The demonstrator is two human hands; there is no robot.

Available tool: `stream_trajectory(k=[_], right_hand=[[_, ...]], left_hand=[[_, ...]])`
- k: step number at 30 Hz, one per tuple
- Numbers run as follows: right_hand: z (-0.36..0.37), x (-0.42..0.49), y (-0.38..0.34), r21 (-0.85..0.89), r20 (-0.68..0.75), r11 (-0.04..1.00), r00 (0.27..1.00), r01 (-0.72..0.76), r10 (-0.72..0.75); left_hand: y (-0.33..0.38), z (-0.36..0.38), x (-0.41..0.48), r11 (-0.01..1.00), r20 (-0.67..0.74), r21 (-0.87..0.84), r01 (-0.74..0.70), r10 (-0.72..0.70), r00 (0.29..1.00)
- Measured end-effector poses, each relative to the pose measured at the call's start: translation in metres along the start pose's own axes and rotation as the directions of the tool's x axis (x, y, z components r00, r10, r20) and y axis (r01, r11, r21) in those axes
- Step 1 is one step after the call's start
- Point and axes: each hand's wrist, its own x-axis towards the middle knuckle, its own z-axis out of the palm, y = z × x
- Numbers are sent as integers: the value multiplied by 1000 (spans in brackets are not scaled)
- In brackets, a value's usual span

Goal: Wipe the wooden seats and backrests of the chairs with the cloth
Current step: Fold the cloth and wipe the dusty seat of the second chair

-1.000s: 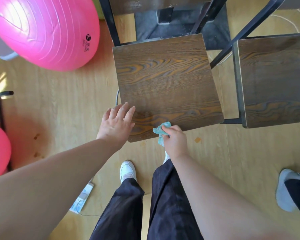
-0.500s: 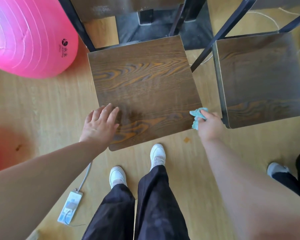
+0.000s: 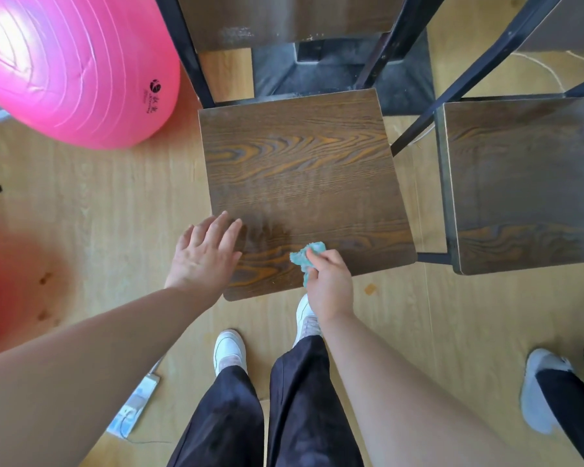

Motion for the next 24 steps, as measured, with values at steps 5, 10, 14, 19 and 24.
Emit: stream_trajectory(k=[5, 10, 14, 19, 24], right_hand=[[29, -25, -22, -16, 64, 994, 992, 109, -108], [57, -53, -39, -37, 214, 987, 966, 160, -148], [71, -73, -52, -31, 351, 974, 915, 226, -201], [49, -67, -56, 187, 190, 976, 971, 109, -145], [-26, 12, -33, 240, -27, 967, 995, -89, 99]], left_hand=[[-10, 8, -8, 1000, -21, -5, 26, -26, 999], [-18, 14, -19, 999, -19, 14, 34, -34, 999], [-21, 14, -25, 999, 1, 23, 39, -39, 999], [-24, 12, -30, 998, 18, 23, 50, -50, 999], [-13, 8, -16, 997, 21, -4, 77, -77, 997]])
